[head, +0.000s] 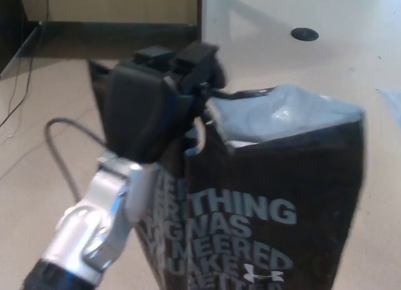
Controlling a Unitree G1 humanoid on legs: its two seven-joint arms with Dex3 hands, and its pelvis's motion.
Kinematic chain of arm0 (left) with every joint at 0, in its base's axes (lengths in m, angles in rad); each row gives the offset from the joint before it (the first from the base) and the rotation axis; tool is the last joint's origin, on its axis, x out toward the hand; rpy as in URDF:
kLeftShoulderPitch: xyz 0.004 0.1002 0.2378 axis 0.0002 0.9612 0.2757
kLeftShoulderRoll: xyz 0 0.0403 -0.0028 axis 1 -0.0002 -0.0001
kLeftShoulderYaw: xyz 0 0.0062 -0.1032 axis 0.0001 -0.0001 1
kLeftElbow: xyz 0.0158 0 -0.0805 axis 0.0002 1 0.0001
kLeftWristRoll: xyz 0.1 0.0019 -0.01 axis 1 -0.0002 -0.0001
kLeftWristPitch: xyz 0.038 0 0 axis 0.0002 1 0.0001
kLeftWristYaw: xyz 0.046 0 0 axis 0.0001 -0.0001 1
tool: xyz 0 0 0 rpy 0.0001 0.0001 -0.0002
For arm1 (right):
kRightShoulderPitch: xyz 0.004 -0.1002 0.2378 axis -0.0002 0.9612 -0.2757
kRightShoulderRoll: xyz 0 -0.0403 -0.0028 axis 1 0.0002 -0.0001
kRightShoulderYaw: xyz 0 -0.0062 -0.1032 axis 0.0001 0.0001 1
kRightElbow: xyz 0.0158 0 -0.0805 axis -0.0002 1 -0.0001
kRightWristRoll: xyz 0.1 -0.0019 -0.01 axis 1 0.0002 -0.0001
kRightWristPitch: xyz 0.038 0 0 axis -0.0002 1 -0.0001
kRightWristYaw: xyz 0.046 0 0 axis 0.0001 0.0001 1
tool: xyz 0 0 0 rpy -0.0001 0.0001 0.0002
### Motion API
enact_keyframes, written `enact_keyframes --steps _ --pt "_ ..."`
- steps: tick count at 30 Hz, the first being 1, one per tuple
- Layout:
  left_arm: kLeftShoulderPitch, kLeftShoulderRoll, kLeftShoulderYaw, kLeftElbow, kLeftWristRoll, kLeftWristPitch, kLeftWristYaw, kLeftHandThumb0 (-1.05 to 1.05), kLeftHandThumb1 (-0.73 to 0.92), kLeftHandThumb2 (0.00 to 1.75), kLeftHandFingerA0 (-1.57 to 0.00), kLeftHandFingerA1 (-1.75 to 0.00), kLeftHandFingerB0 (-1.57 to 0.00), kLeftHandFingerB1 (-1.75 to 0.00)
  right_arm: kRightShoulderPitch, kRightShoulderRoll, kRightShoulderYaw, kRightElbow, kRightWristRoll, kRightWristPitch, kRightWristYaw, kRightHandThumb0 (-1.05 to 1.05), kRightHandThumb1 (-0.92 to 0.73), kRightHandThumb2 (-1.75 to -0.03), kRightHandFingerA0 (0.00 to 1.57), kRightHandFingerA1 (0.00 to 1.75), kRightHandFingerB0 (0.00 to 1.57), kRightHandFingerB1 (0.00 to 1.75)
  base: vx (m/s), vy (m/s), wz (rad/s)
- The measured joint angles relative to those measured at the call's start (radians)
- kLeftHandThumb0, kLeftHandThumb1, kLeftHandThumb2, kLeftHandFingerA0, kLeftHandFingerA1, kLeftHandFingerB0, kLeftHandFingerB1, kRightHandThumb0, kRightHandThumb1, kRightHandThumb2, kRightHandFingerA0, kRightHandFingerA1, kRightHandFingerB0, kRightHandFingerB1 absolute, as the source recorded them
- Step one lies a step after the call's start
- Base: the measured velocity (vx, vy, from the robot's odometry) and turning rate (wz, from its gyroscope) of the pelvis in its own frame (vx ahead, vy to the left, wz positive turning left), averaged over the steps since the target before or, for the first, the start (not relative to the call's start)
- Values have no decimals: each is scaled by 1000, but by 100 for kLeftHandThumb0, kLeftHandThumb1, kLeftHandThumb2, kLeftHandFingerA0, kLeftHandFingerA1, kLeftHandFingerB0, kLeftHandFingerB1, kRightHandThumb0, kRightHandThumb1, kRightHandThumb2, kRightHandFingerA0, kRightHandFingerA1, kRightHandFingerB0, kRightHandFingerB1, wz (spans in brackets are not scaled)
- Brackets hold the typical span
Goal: A person is holding a plastic bag and the robot extends its left hand to grab the bag by hooking its thumb into the holes at the top and brings its hand down by its side. Then it extends its arm again to hand the plastic bag back to the person.
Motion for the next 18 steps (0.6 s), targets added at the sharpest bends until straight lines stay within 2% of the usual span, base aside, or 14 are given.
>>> enact_keyframes --steps 1,4,5,6,7,10,11,13,14,18 --pt "8 6 4 -6 -3 0 -2 -13 74 66 -85 -170 -68 -140 0 0 0 0 0 0 0 -38 -67 -62 65 47 58 41 0 0 0" --pt "55 61 44 -24 -19 -27 -4 -13 74 66 -85 -170 -68 -140 -1 0 -1 -7 1 -2 3 -38 -67 -62 65 47 58 41 0 0 0" --pt "73 82 63 -24 -29 -36 -4 -12 72 77 -87 -172 -78 -131 3 -3 -2 -6 1 -1 4 -35 -69 -59 66 45 59 40 0 0 0" --pt "90 99 75 -24 -37 -45 -4 -12 72 77 -87 -172 -78 -131 7 -5 -3 -6 1 0 5 -35 -69 -59 66 45 59 40 0 0 0" --pt "108 117 94 -24 -46 -58 -3 -13 74 73 -87 -172 -82 -119 5 -4 -3 -6 1 0 7 -38 -67 -62 64 46 57 41 0 0 0" --pt "165 193 155 -16 -67 -93 2 -13 74 73 -87 -172 -82 -119 2 -3 -4 -1 2 2 10 -38 -67 -62 64 46 57 41 0 0 0" --pt "177 207 166 -15 -73 -103 5 -5 66 84 -88 -175 -69 -153 2 -3 -4 0 2 3 10 -35 -71 -60 66 45 58 40 0 0 7" --pt "199 226 186 -11 -81 -120 15 -1 66 87 -90 -173 -68 -148 -2 1 -3 -1 2 3 10 -35 -70 -61 65 45 57 40 0 0 0" --pt "217 237 196 -4 -84 -130 22 -5 55 99 -126 -144 -89 -122 -3 4 -2 -1 1 3 10 -39 -68 -62 64 46 56 40 0 0 0" --pt "267 257 214 29 -89 -166 44 -5 54 93 -125 -142 -93 -124 -3 13 -1 1 1 6 10 -35 -69 -61 64 47 58 41 0 0 0"
